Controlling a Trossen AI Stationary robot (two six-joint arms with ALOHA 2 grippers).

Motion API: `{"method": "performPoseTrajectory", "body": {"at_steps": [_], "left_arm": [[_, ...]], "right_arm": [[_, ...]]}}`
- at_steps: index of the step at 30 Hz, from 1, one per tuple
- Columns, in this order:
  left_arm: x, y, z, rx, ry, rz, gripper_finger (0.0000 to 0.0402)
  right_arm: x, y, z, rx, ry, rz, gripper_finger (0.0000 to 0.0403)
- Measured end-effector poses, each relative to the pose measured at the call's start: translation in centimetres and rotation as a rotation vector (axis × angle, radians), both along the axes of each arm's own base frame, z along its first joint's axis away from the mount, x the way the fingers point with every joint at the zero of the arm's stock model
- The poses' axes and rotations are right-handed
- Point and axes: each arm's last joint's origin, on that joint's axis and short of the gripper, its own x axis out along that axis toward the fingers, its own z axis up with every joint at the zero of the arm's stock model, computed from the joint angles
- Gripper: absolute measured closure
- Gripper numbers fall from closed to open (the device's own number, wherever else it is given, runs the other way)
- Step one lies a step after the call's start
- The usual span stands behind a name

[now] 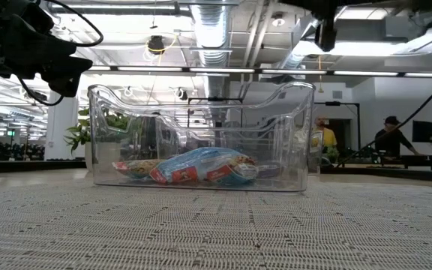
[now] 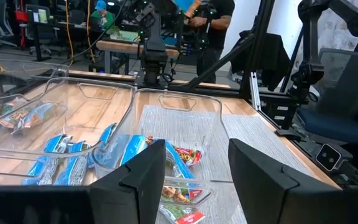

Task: Pick and place Granola Bars by type
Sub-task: Put the yellow granola bar into the top transparent bin

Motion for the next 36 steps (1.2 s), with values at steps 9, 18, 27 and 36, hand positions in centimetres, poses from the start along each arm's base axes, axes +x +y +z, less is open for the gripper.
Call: {"method": "performPoseTrajectory", "body": {"at_steps": [9, 18, 27, 36], "left_arm": [[0.0, 0.0, 0.0, -0.004, 0.001, 0.000, 0.0233], [0.0, 0.0, 0.0, -0.002, 0.000, 0.000, 0.0233], [0.0, 0.0, 0.0, 0.000, 0.001, 0.000, 0.0233], [0.0, 0.0, 0.0, -0.003, 0.001, 0.000, 0.0233]], "right_arm": [[0.2, -5.3, -0.3, -0.210, 0.061, -0.226, 0.0346], [-0.5, -10.6, -2.0, -0.397, 0.309, -0.566, 0.0346], [0.2, -13.5, -2.5, -0.511, 0.494, -0.730, 0.0346], [1.7, -14.2, -2.9, -0.560, 0.550, -0.702, 0.0344]]}}
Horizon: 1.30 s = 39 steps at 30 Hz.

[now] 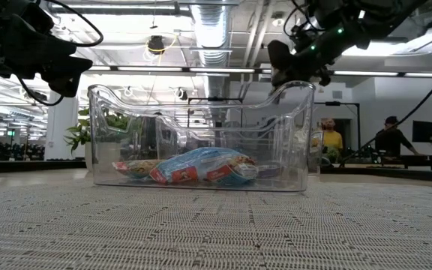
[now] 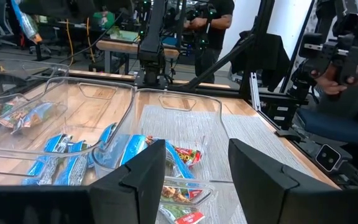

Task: Pick and place Granola Bars by type
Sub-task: Put the yellow granola bar into the top transparent bin, then return to Home Position

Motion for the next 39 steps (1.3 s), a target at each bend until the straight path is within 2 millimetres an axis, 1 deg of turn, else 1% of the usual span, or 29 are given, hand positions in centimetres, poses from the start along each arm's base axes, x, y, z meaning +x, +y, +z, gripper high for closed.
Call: {"method": "performPoseTrajectory", "body": {"at_steps": [4, 7, 13, 17, 20, 25, 30, 34, 39], "left_arm": [[0.0, 0.0, 0.0, 0.004, -0.001, 0.000, 0.0233], [0.0, 0.0, 0.0, 0.000, 0.000, 0.000, 0.0233], [0.0, 0.0, 0.0, 0.000, 0.000, 0.000, 0.0233], [0.0, 0.0, 0.0, 0.003, 0.000, 0.000, 0.0233], [0.0, 0.0, 0.0, 0.000, 0.000, 0.000, 0.0233], [0.0, 0.0, 0.0, 0.000, 0.000, 0.000, 0.0233], [0.0, 0.0, 0.0, 0.002, 0.000, 0.000, 0.0233], [0.0, 0.0, 0.0, 0.002, -0.001, 0.000, 0.0233], [0.0, 0.0, 0.0, 0.000, 0.000, 0.000, 0.0233]], "right_arm": [[0.4, 0.0, -0.6, -0.003, 0.054, 0.055, 0.0319], [0.5, -0.1, -0.9, -0.001, 0.071, 0.056, 0.0282], [0.1, -0.9, -0.8, -0.003, 0.066, 0.021, 0.0197], [0.0, -1.1, -0.8, 0.024, 0.030, 0.000, 0.0162], [0.0, -1.1, -0.8, 0.041, 0.006, -0.009, 0.0154], [0.1, -1.0, -0.8, 0.045, 0.003, -0.003, 0.0154], [0.3, -0.2, -0.6, 0.103, -0.074, 0.029, 0.0154], [0.6, 1.2, 0.3, 0.152, -0.148, 0.187, 0.0154], [0.6, 4.0, 1.9, 0.198, -0.199, 0.566, 0.0154]]}}
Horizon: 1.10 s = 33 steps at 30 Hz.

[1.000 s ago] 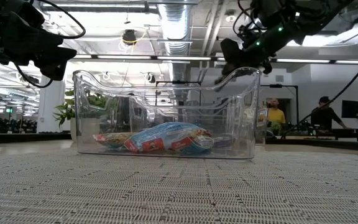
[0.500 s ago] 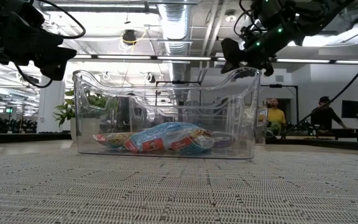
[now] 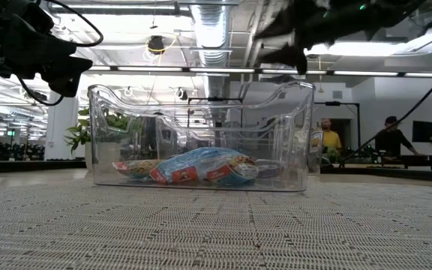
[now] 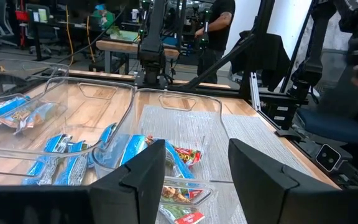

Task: Pick and place Granola Bars by type
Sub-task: Return to Home Position

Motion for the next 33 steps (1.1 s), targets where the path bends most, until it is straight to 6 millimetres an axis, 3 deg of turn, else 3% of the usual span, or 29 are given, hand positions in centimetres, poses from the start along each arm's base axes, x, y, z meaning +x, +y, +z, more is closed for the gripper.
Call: {"method": "performPoseTrajectory", "body": {"at_steps": [6, 13, 20, 25, 33], "left_arm": [[0.0, 0.0, 0.0, 0.000, 0.000, 0.000, 0.0233], [0.0, 0.0, 0.0, 0.000, 0.000, 0.000, 0.0233], [0.0, 0.0, 0.0, 0.001, 0.000, 0.000, 0.0233], [0.0, 0.0, 0.0, 0.000, -0.001, 0.000, 0.0233], [0.0, 0.0, 0.0, 0.001, 0.000, 0.000, 0.0233]], "right_arm": [[-1.9, 3.5, 1.9, 0.015, -0.116, 0.395, 0.0154], [-6.2, 5.8, 1.8, 0.044, -0.061, 0.407, 0.0154], [-10.1, 7.2, -0.8, 0.032, -0.069, 0.399, 0.0154], [-12.3, 7.8, -3.6, 0.127, -0.101, 0.433, 0.0154], [-14.4, 8.4, -7.4, 0.070, -0.210, 0.507, 0.0154]]}}
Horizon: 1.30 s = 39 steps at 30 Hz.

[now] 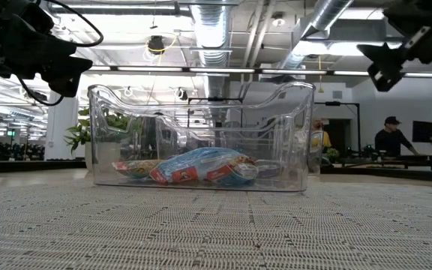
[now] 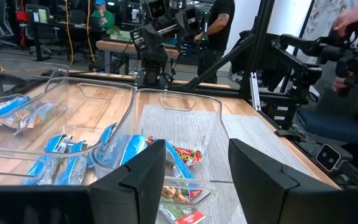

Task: Pick and place Granola Bars by type
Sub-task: Return to Home Position

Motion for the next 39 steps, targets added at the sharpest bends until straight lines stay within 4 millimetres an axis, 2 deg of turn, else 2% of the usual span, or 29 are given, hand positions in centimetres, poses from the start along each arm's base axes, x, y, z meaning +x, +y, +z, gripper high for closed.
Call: {"method": "performPoseTrajectory", "body": {"at_steps": [4, 10, 19, 39], "left_arm": [[0.0, 0.0, 0.0, -0.001, 0.000, 0.000, 0.0233], [0.0, 0.0, 0.0, -0.001, 0.000, 0.000, 0.0233], [0.0, 0.0, 0.0, 0.000, 0.000, 0.000, 0.0233], [0.0, 0.0, 0.0, 0.001, -0.001, 0.000, 0.0233]], "right_arm": [[-0.6, 0.2, -1.1, -0.013, -0.033, 0.022, 0.0154], [-1.1, 0.4, -1.6, -0.068, -0.093, 0.045, 0.0154], [-1.4, 0.2, -3.1, -0.097, -0.053, -0.054, 0.0154], [-1.2, 0.2, -3.5, -0.132, -0.017, -0.053, 0.0154]]}}
